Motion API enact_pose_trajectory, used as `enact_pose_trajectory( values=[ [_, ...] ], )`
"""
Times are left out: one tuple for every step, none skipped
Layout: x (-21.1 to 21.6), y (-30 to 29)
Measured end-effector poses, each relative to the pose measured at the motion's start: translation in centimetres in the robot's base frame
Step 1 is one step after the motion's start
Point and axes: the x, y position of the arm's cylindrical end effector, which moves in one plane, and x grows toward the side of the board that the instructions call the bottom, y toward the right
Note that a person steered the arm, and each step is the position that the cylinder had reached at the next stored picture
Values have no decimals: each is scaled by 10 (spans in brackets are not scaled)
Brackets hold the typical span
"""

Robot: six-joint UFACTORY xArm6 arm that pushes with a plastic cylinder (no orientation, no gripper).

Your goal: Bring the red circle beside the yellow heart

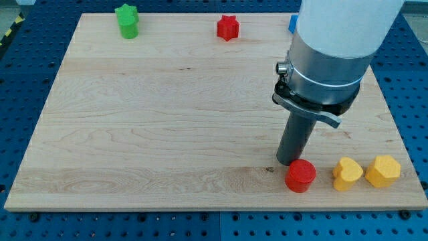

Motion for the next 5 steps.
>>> enact_pose_trajectory(
  values=[
    [-50,-23],
    [-122,-71],
    [-196,-123],
    [-261,-161],
    [-273,-166]
  ],
)
